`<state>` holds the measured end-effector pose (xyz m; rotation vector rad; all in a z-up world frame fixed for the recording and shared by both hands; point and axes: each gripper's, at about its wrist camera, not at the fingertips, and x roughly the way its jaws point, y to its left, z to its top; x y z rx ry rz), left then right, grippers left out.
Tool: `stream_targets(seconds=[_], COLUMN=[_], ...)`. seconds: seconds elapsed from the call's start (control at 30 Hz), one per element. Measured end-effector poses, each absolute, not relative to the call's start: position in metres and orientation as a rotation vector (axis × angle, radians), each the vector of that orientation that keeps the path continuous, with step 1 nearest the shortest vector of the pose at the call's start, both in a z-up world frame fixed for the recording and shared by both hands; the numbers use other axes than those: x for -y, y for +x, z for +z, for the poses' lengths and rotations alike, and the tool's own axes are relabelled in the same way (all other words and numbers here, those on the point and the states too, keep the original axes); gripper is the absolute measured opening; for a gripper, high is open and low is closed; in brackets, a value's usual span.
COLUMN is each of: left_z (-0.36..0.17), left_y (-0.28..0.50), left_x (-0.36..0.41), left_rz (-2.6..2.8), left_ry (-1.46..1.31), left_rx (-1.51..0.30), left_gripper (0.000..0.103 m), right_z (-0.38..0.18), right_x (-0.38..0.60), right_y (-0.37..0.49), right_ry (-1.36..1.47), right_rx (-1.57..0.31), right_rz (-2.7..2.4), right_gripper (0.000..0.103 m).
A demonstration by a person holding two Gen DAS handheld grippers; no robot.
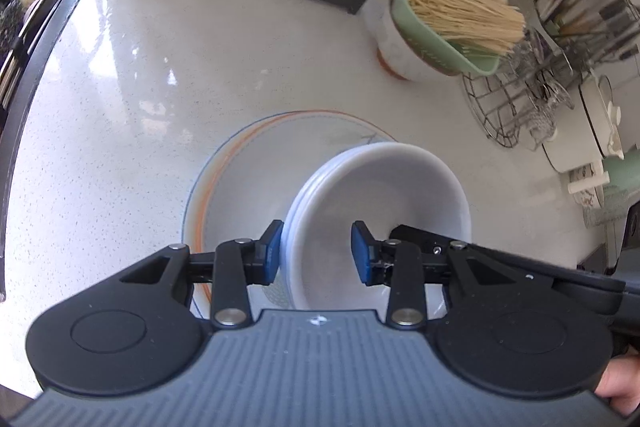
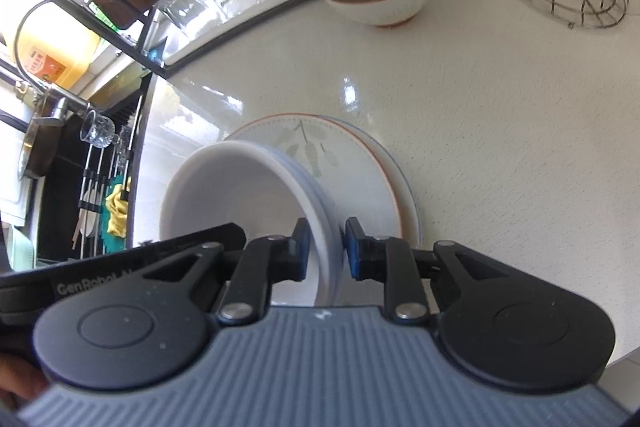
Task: Organize plates and bowls
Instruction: 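Carry the white bowl with both grippers over the plate stack and lower, then open both grippers to release the white bowl onto the stack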
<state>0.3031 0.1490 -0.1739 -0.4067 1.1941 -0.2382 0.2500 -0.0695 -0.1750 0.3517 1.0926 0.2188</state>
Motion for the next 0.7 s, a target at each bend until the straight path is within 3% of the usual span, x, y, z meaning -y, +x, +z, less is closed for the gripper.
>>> stream_targets(seconds=[0.37,0.7], left_z=[-0.189,-0.143], left_y=[0.307,0.294], left_x=[-0.158,-0.146], left_rz=[-0.199,-0.224], left_ry=[-0.435,-0.293], left_rx=[-1.230,-1.118], left_gripper=[0.040,0.041], right_z=[-0.186,-0.159], right_x=[0.065,0.078], right_y=[0.255,0.241], right_ry=[0.345,0.348], right_rx=[-1.082,-1.006], right_rz=[0.213,0.235], right_gripper=[0.024,0.024])
